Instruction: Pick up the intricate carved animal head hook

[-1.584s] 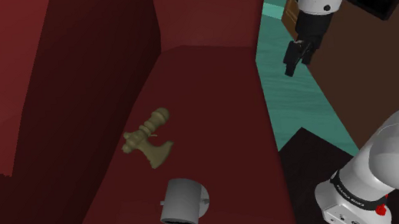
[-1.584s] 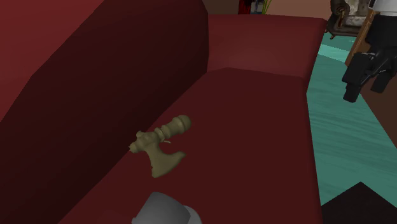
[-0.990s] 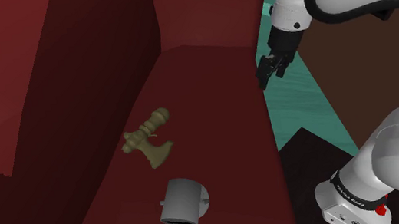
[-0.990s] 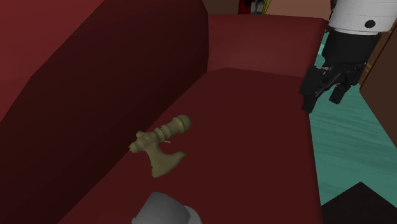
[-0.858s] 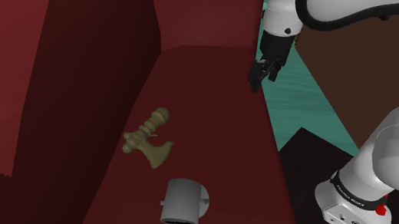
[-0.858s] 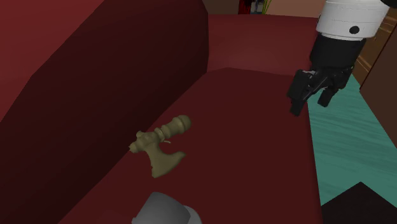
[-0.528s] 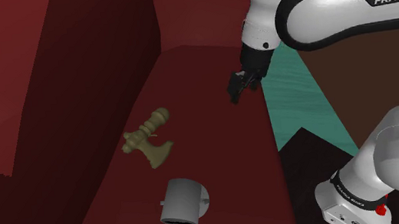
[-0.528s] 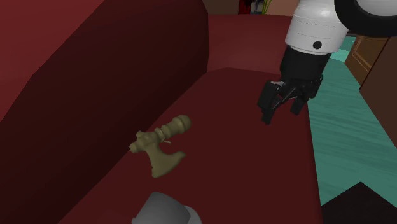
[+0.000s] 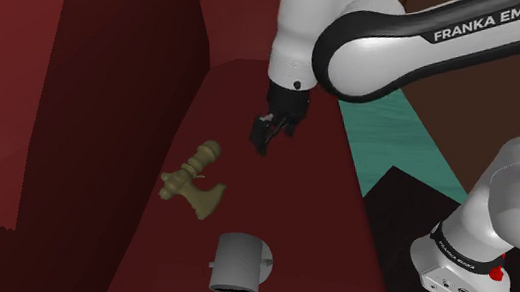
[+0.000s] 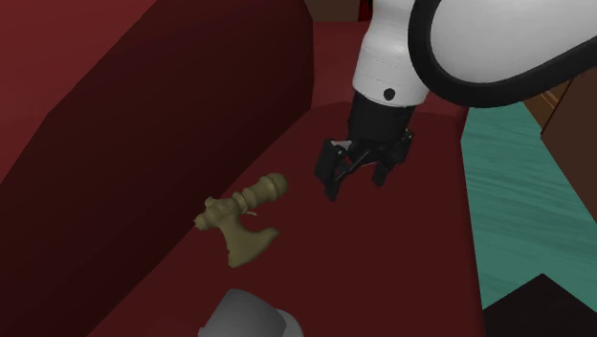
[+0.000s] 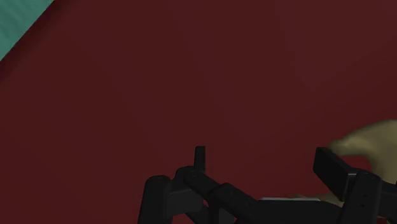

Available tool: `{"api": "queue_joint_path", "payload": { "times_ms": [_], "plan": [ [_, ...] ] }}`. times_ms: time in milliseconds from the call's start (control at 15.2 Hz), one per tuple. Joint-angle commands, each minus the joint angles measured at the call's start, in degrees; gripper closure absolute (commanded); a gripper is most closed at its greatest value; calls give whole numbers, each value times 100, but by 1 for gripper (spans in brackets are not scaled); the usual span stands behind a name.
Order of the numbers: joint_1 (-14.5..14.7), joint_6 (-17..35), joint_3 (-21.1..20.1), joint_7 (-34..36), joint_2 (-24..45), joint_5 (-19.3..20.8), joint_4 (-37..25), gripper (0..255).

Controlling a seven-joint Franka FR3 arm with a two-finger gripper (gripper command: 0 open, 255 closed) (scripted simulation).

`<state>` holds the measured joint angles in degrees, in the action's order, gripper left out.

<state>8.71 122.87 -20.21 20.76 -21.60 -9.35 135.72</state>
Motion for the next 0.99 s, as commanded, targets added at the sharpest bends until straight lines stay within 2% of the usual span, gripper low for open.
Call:
{"api": "queue_joint_path", "payload": {
  "times_ms": [0, 396, 858, 924],
  "plan": [
    [31, 246, -184, 195, 295, 42, -174, 0],
    [87, 854, -738, 932, 1302, 500, -875, 0],
    [319, 1253, -1164, 2026, 2625, 1605, -1974, 0],
    [332, 1324, -1152, 2050, 2658, 1636, -1930, 0]
  ]
}}
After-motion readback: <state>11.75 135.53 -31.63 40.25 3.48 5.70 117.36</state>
